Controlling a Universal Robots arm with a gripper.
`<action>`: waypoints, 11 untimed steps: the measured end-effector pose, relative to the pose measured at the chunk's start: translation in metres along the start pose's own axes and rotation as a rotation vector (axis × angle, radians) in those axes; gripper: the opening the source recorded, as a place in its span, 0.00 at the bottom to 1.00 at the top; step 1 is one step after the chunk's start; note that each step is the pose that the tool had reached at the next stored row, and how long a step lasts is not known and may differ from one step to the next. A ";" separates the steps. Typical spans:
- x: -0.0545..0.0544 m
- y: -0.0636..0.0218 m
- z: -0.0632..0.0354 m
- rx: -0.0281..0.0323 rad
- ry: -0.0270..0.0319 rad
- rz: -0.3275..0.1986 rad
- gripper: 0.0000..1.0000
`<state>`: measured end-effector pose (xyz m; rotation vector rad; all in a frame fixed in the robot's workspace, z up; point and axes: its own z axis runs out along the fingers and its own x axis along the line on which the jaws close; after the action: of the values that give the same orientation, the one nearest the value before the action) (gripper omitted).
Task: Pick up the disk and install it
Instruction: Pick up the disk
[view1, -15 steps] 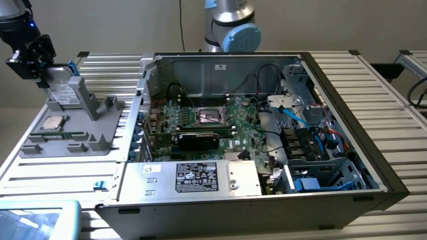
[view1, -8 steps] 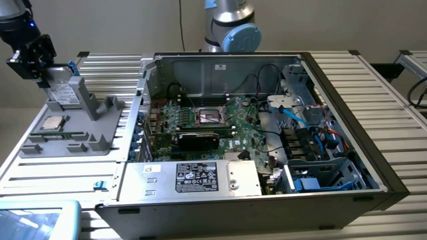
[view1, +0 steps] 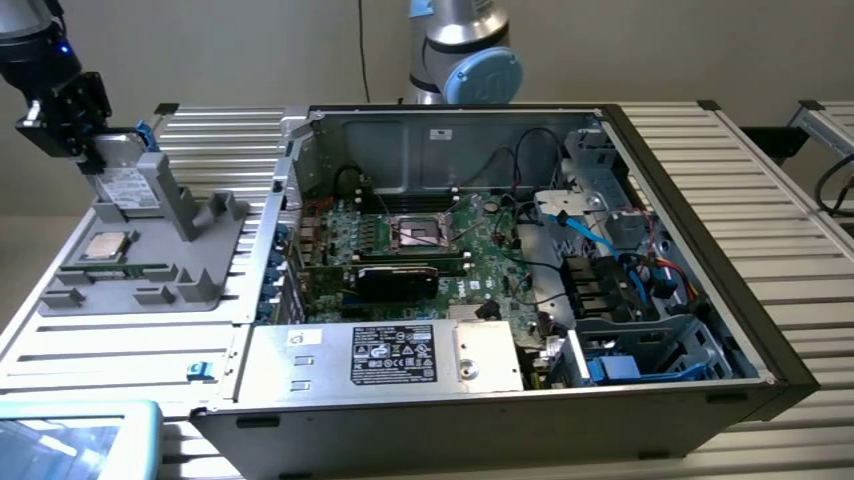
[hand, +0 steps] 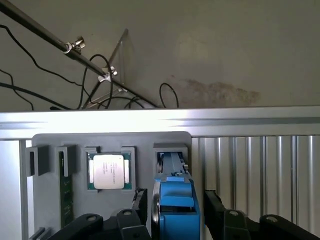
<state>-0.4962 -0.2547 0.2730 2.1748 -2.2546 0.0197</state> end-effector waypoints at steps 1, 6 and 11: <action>0.000 0.0000 0.0000 0.0000 0.0000 0.000 0.48; 0.000 0.0000 0.0000 0.0000 0.0000 0.000 0.37; 0.001 0.0003 -0.0001 0.0001 -0.0001 0.000 0.37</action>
<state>-0.4965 -0.2554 0.2731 2.1745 -2.2550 0.0197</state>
